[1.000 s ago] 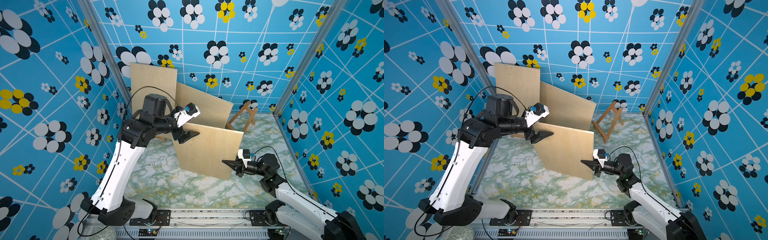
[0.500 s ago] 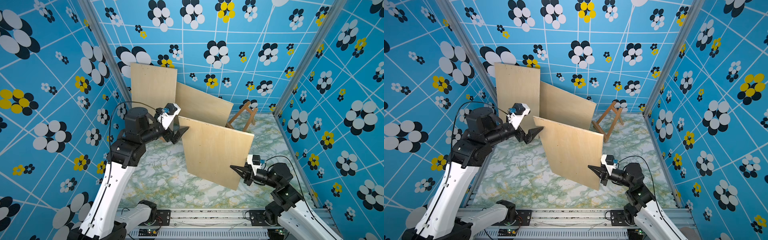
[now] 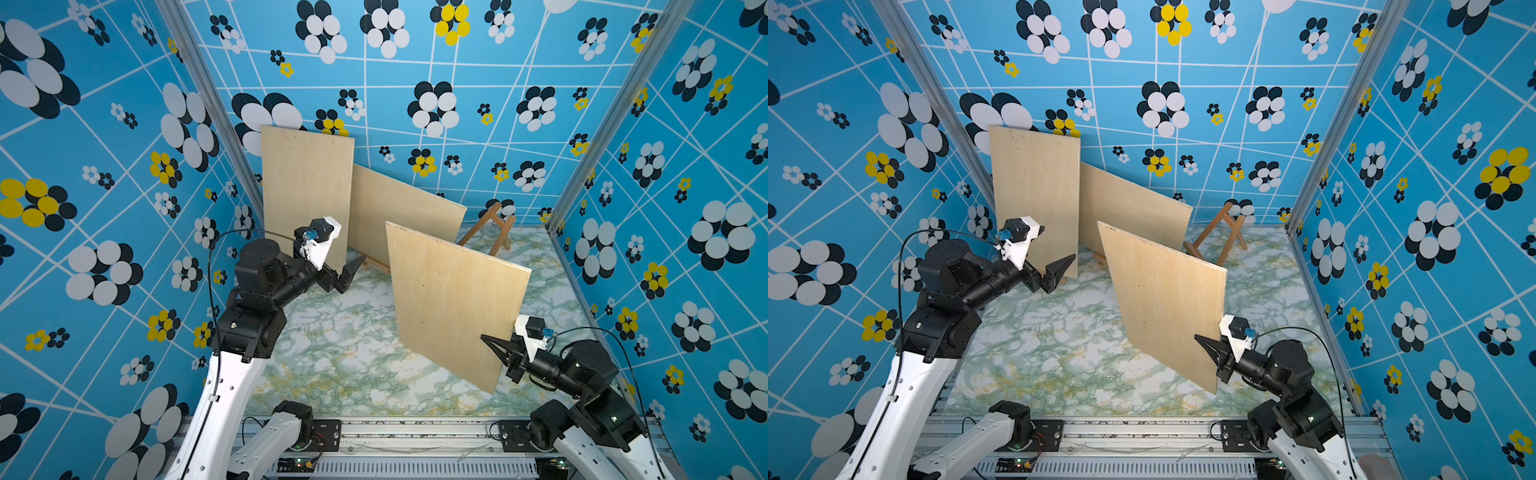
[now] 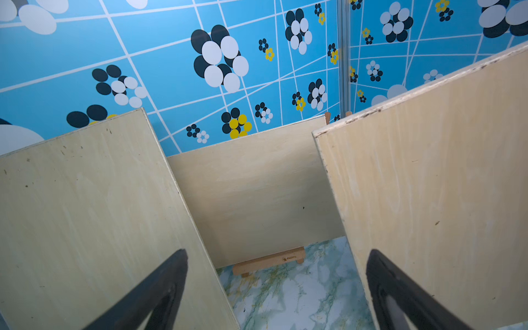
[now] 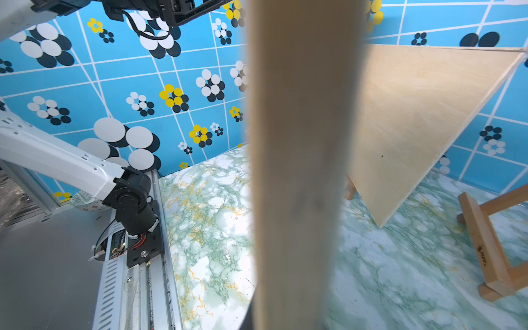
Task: Assemble the easel
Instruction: Pick up the drawing board from the center of the board.
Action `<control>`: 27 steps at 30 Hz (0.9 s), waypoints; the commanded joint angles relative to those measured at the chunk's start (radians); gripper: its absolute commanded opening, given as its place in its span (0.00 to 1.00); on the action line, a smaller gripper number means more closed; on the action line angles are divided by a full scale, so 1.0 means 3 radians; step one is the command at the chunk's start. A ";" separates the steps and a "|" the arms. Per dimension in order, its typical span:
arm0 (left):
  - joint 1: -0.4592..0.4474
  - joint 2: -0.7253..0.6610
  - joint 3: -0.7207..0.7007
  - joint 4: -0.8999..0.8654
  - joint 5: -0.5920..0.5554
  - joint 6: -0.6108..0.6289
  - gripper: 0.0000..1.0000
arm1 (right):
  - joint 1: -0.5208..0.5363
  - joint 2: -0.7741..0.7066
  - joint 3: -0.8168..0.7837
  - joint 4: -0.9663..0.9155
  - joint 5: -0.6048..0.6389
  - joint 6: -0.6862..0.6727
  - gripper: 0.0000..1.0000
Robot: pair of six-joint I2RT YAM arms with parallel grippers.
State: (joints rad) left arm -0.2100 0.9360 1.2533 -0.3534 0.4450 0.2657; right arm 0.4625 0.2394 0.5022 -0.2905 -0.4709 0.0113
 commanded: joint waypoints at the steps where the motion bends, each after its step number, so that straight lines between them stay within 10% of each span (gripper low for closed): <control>1: 0.0060 -0.0086 -0.0118 0.0160 0.0059 -0.0131 0.99 | -0.0003 -0.0052 0.0168 -0.0433 0.0368 -0.0174 0.00; 27: 0.0187 -0.0159 -0.0474 0.0288 0.0254 -0.0377 0.99 | -0.0006 -0.0469 0.0709 -0.1431 0.1500 -0.0039 0.00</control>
State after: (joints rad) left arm -0.1677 0.9062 1.1282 -0.2836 0.5022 0.1738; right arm 0.4625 0.1116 0.6960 -0.6670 -0.1253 0.0200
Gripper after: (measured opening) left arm 0.990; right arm 0.101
